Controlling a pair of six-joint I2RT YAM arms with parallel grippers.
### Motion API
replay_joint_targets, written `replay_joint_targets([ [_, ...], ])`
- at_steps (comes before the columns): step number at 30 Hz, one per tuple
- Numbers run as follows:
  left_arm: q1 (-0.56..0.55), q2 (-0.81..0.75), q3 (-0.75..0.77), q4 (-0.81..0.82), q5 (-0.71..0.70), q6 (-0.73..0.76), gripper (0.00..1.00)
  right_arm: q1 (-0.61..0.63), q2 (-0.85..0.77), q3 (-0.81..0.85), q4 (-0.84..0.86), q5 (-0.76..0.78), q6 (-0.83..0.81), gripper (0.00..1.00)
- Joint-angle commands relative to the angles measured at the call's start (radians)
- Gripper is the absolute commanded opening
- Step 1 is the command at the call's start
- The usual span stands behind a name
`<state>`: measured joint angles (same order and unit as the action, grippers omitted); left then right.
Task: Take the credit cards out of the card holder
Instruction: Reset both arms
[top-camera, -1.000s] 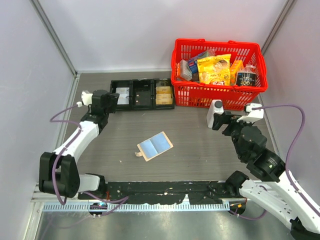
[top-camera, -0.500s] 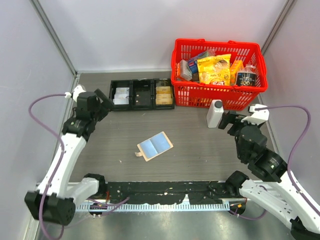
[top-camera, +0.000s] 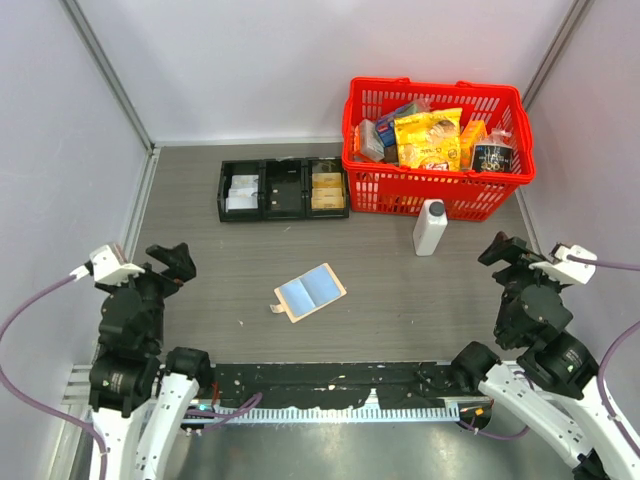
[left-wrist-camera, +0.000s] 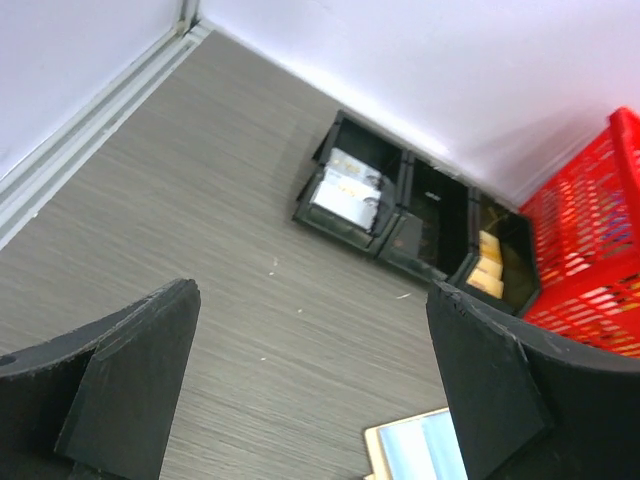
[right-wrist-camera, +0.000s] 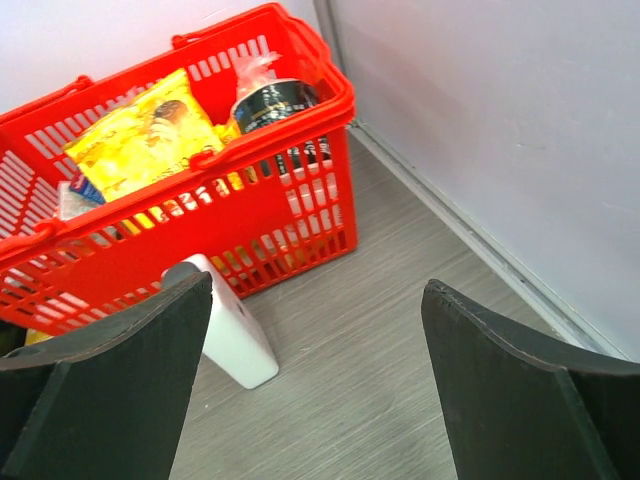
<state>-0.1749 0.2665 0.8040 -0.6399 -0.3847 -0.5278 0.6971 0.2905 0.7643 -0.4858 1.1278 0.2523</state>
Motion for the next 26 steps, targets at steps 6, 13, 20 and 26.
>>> replay_joint_targets([
  [6,-0.014,-0.055,-0.066,0.049,-0.083,0.023,1.00,-0.001,-0.149,-0.065,0.073,0.129,0.005,0.91],
  [13,-0.044,-0.136,-0.069,0.031,-0.149,0.060,1.00,-0.002,-0.185,-0.069,0.079,0.099,0.002,0.91],
  [20,-0.058,-0.139,-0.074,0.045,-0.131,0.072,1.00,-0.002,-0.172,-0.066,0.078,0.084,0.001,0.91],
  [26,-0.064,-0.156,-0.074,0.043,-0.129,0.071,1.00,-0.002,-0.168,-0.063,0.079,0.069,0.002,0.91],
])
